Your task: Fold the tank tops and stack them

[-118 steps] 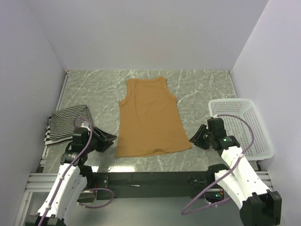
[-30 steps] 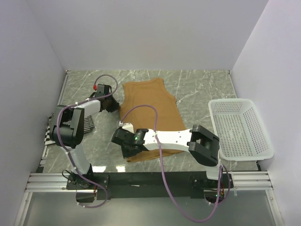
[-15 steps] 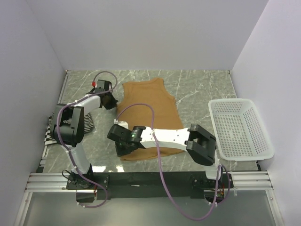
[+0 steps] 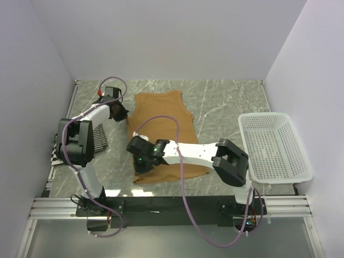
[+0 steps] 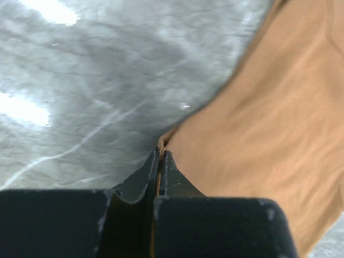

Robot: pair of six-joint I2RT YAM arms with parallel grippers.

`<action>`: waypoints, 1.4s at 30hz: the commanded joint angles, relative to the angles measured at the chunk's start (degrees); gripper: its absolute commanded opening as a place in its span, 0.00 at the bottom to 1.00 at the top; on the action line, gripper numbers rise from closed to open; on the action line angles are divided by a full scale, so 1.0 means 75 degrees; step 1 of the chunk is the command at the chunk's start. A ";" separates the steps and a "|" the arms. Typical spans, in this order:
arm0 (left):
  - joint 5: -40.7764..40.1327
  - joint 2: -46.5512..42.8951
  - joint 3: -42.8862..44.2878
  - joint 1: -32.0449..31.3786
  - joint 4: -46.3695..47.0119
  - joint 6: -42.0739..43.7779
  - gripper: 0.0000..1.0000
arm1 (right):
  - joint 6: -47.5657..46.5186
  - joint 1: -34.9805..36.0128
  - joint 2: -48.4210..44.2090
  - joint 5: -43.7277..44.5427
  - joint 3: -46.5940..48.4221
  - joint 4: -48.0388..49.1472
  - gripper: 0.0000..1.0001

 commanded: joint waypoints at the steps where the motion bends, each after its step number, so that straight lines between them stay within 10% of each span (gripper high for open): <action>1: 0.0079 -0.0062 0.0663 -0.0231 0.0042 -0.0042 0.01 | -0.0144 -0.0172 -0.1005 0.0025 -0.0618 0.0382 0.00; 17: -0.0062 0.1134 0.2000 -0.1554 -0.0100 -0.0417 0.01 | 0.0371 -0.0734 -0.2707 0.0377 -0.3887 0.1682 0.00; 42: -0.0074 0.1790 0.2387 -0.2247 0.0040 -0.0394 0.01 | 0.1063 -0.0805 -0.3468 0.0412 -0.5588 0.2550 0.00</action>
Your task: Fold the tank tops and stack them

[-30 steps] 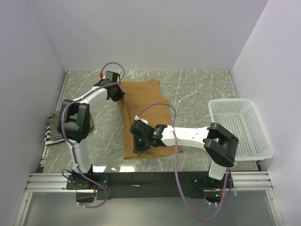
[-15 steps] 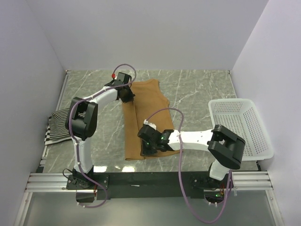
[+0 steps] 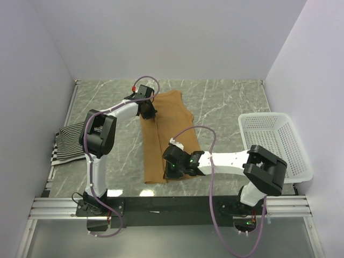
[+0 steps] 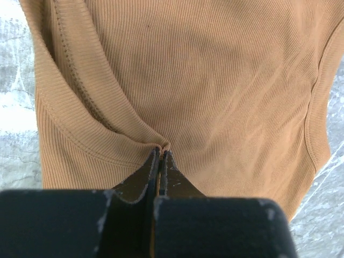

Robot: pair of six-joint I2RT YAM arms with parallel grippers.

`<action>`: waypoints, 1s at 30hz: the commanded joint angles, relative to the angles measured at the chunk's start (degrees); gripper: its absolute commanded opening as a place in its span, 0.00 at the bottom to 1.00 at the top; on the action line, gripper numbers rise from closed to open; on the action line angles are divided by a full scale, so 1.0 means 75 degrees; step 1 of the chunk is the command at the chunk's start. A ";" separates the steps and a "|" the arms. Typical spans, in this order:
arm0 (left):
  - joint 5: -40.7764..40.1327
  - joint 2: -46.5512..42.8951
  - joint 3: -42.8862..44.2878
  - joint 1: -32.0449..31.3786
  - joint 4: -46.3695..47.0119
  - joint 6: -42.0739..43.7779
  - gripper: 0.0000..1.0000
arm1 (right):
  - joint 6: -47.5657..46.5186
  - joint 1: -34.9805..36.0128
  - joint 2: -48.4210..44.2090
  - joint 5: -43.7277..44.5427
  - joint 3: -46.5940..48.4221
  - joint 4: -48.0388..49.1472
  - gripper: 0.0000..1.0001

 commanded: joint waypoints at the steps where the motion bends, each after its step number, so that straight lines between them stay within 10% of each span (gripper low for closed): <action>1: -0.0036 -0.0020 0.0218 -0.0046 0.0379 -0.0021 0.01 | 0.0226 0.0000 -0.0330 0.0048 -0.0339 0.0198 0.00; 30: 0.0104 -0.0606 0.0054 -0.0082 0.0754 -0.0126 0.01 | 0.0520 0.0000 -0.1115 0.0435 -0.1055 0.0198 0.00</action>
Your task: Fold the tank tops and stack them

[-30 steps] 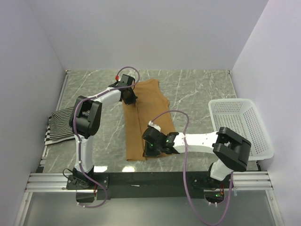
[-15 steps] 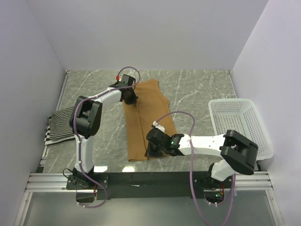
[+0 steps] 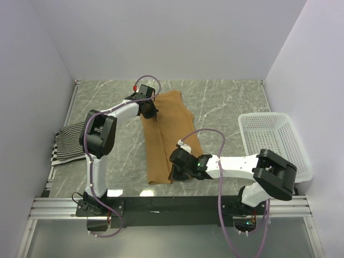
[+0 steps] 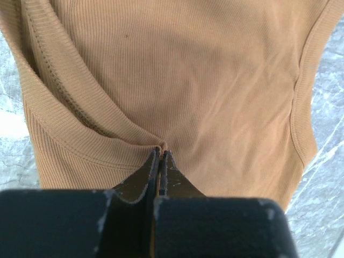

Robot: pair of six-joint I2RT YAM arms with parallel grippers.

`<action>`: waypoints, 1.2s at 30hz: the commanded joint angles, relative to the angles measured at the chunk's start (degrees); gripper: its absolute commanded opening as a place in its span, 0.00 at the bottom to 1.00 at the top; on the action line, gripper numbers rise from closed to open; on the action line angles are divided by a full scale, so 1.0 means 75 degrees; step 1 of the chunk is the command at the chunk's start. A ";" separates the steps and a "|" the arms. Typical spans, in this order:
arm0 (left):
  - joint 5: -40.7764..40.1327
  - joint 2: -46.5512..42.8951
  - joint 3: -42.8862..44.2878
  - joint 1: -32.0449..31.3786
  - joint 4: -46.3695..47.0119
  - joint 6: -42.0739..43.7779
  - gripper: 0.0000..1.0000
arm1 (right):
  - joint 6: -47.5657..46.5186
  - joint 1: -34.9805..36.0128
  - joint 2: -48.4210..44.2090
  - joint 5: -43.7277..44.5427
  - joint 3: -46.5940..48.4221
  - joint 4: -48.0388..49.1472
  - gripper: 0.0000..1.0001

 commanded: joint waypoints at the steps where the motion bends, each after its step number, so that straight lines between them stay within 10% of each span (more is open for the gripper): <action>1: 0.0035 -0.0577 0.0104 -0.0029 0.0512 -0.0103 0.01 | 0.0100 -0.0003 -0.0320 0.0070 -0.0149 -0.0017 0.00; 18: 0.0456 0.0220 0.0140 -0.0322 0.0781 0.0026 0.01 | 0.0276 0.0008 -0.0308 0.0457 -0.0547 -0.0075 0.00; 36: 0.0820 -0.0306 0.0198 -0.0287 0.1273 0.0577 0.46 | 0.0019 0.0488 -0.1691 0.2577 0.0587 -0.2606 0.34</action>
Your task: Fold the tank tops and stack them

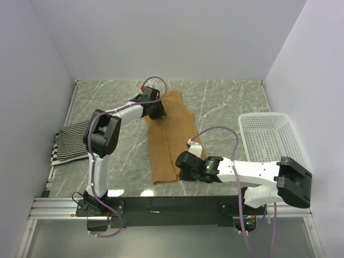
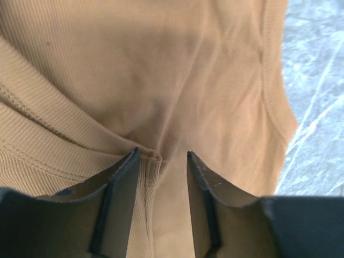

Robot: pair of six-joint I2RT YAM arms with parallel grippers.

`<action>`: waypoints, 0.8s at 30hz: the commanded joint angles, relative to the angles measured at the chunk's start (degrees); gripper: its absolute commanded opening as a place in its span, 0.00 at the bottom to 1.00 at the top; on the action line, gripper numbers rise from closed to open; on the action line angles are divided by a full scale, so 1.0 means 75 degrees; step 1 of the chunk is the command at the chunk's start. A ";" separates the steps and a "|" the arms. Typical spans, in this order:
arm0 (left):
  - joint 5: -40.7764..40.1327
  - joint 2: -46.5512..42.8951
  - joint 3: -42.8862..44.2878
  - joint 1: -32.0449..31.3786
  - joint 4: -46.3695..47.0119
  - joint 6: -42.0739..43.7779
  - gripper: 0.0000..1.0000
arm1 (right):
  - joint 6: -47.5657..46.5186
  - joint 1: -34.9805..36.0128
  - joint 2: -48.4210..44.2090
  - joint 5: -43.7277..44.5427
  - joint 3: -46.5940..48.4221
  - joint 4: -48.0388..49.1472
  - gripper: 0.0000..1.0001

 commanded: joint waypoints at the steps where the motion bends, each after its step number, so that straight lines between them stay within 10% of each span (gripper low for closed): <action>1: 0.0013 -0.0720 0.0198 0.0071 0.0475 0.0254 0.47 | -0.0305 0.0247 -0.0281 0.0992 0.0833 -0.0738 0.33; 13: -0.1887 -0.1695 -0.0927 0.0587 -0.0474 -0.0813 0.11 | -0.2461 0.0458 0.2131 0.0384 0.2850 -0.0048 0.32; 24: -0.1932 0.0121 -0.0014 0.0704 -0.0825 -0.0216 0.04 | -0.2826 0.0645 0.3374 -0.0166 0.2885 0.0292 0.31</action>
